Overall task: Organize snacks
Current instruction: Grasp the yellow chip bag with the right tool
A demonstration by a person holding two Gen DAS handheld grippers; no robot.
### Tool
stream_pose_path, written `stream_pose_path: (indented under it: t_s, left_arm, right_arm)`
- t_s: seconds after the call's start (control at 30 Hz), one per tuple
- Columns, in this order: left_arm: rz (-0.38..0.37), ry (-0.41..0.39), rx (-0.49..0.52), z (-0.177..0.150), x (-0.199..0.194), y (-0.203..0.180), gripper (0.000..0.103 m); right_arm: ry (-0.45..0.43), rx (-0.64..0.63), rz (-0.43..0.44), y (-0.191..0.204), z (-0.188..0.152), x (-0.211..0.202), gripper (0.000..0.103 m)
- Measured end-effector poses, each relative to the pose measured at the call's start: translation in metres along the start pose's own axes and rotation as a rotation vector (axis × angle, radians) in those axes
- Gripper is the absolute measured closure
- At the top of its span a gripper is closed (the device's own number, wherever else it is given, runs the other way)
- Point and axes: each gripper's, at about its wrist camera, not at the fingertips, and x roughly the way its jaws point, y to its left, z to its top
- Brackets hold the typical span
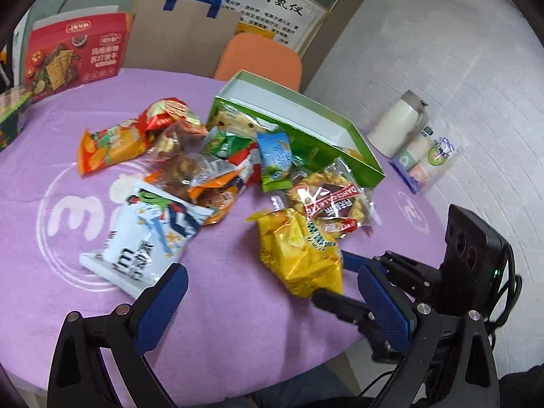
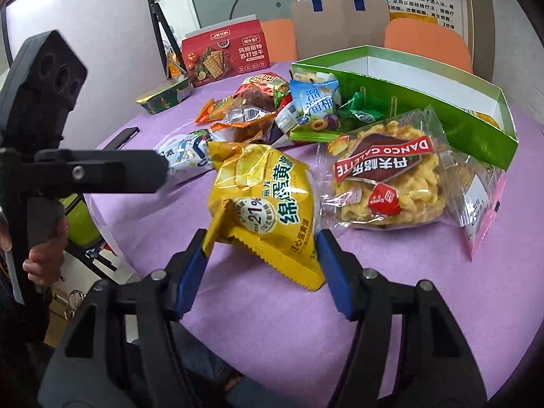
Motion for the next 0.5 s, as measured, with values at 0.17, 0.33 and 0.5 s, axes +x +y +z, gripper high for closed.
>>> stream_pose_path:
  t_s: [0.17, 0.33, 0.5]
  left_arm:
    - [-0.038, 0.066, -0.031, 0.005, 0.035, 0.0, 0.016]
    - [-0.059, 0.076, -0.08, 0.005, 0.046, 0.005, 0.03]
    - [-0.033, 0.06, -0.066, 0.004, 0.045, 0.0, 0.068]
  right_arm:
    - [-0.002, -0.009, -0.013, 0.001, -0.002, 0.002, 0.03]
    - [-0.005, 0.041, 0.019, -0.005, -0.004, 0.009, 0.031]
    - [-0.008, 0.064, 0.036, -0.007, -0.003, 0.002, 0.054]
